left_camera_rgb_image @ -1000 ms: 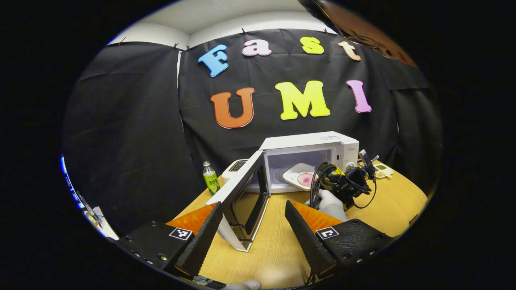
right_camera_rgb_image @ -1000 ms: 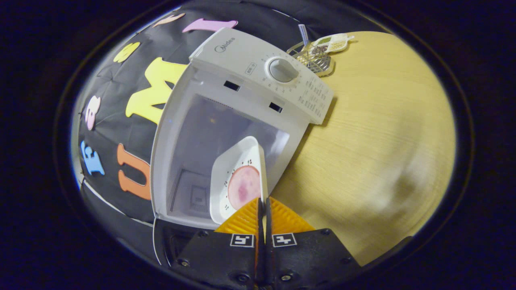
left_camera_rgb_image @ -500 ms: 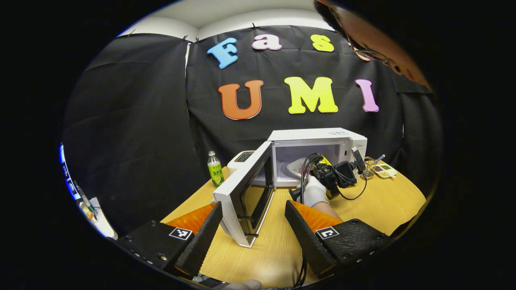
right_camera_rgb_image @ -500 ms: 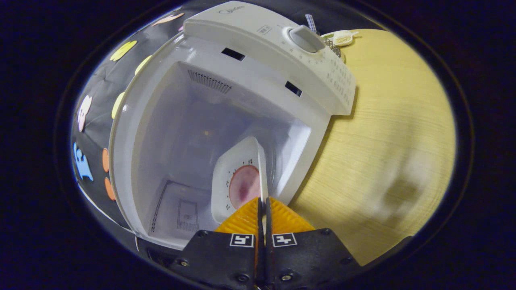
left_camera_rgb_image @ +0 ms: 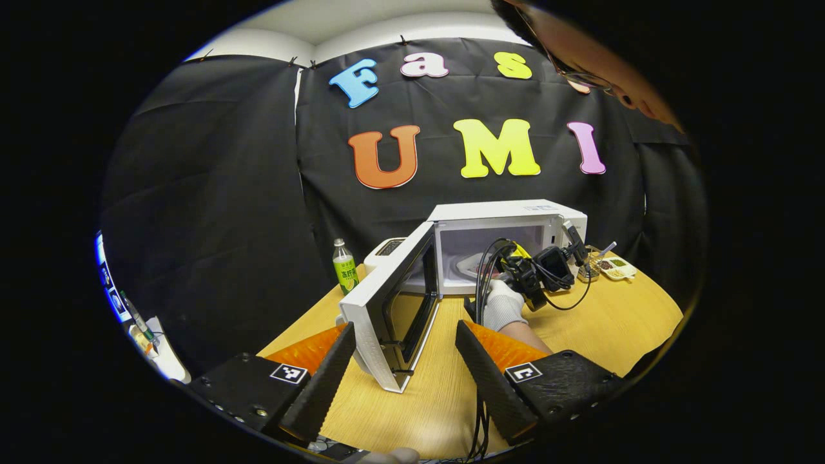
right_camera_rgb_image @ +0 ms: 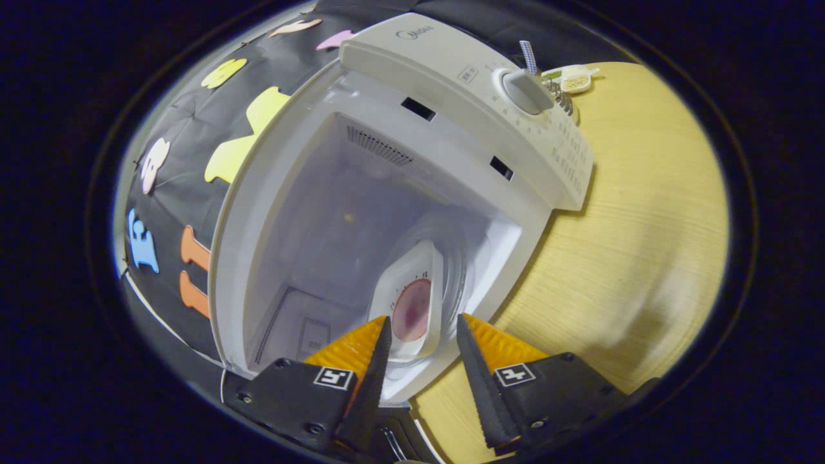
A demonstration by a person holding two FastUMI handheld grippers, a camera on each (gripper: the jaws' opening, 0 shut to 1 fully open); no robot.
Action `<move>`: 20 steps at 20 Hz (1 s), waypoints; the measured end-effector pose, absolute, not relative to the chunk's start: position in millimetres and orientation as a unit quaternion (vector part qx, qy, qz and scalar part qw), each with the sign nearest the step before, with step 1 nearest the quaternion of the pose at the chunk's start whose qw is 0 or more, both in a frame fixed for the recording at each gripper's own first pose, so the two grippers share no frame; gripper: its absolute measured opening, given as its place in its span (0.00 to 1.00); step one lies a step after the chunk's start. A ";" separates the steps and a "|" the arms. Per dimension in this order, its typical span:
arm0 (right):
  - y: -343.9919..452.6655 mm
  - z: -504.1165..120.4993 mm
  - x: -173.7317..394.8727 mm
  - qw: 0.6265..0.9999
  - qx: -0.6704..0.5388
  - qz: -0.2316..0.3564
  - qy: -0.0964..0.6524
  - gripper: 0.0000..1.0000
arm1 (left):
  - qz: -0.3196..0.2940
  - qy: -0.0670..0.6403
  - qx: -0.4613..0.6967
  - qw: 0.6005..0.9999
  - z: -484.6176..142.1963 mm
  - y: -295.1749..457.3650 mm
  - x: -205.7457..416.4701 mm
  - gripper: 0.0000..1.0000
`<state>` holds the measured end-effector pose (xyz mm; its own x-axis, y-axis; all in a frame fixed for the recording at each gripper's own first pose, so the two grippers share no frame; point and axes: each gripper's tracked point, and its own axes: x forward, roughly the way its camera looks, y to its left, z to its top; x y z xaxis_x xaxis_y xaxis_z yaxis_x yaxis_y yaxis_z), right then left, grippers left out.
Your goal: Open the microwave oven with the left hand, put the food in, and close the microwave oven.
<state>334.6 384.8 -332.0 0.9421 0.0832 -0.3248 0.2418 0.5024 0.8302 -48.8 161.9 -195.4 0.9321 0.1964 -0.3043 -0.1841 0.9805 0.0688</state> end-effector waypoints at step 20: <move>226.0 -160.8 183.1 0.992 0.105 0.046 0.053 0.91 | 0.056 0.090 0.057 0.993 -113.3 135.9 -28.9 0.95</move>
<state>183.1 226.0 -160.8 0.9901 0.1021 -0.0963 -0.0797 0.9737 0.2135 -28.9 135.9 -113.3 0.9773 0.1221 -0.1729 -0.1016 0.9872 0.1227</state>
